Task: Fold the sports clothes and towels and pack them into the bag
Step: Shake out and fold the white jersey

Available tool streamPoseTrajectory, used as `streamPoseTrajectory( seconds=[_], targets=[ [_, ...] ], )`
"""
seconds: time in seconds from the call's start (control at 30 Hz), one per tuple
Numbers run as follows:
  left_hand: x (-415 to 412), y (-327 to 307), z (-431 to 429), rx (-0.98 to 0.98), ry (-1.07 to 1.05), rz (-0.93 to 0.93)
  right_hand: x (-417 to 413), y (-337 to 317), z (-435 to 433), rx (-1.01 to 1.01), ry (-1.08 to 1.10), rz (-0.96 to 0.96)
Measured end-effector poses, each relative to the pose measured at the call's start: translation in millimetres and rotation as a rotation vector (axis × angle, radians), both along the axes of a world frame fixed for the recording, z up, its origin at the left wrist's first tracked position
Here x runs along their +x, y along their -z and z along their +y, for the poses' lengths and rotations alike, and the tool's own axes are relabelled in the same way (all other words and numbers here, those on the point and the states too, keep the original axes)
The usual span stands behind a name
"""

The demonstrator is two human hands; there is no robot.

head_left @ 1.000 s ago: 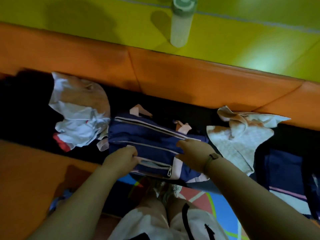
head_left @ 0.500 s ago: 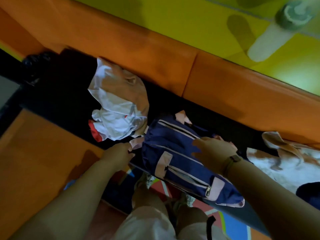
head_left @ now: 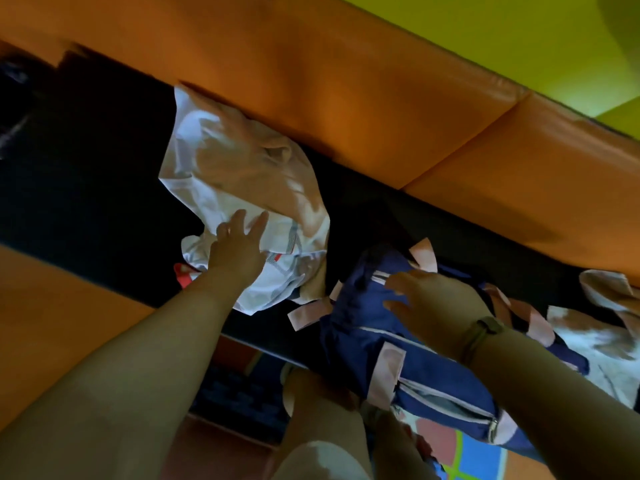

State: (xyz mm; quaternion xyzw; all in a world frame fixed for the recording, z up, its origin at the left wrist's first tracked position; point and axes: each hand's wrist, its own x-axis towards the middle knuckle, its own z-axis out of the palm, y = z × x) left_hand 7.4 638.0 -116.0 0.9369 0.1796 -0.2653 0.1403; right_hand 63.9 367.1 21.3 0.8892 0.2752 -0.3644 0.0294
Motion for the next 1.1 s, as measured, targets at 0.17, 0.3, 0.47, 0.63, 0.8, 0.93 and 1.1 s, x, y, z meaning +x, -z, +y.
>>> streamPoseTrajectory(
  seconds=[0.17,0.3,0.47,0.63,0.8,0.93,1.1],
  targets=[
    [25.3,12.1,11.9,-0.019,0.006,0.042,16.4,6.9,8.6,-0.036,-0.003,-0.011],
    [40.5,-6.2,11.1,-0.013,-0.001,-0.027,21.4,4.2,17.0,-0.053,0.002,0.015],
    [46.0,-53.5,10.7,-0.189,-0.017,-0.003,25.3,-6.2,28.4,-0.011,0.045,0.101],
    [49.3,-125.9,0.3,-0.389,0.020,-0.012,30.5,-27.1,40.1,0.101,0.072,0.166],
    [55.8,-210.2,-16.8,-0.649,-0.120,-0.131,34.1,-53.7,50.3,0.336,0.087,0.130],
    [60.8,-267.7,-27.1,-0.988,-0.236,-0.258,39.4,-81.8,54.7,0.481,0.179,0.082],
    [63.6,-307.9,-30.5,-1.031,-0.143,-0.390,42.3,-115.3,38.6,0.612,0.231,-0.047]
  ],
)
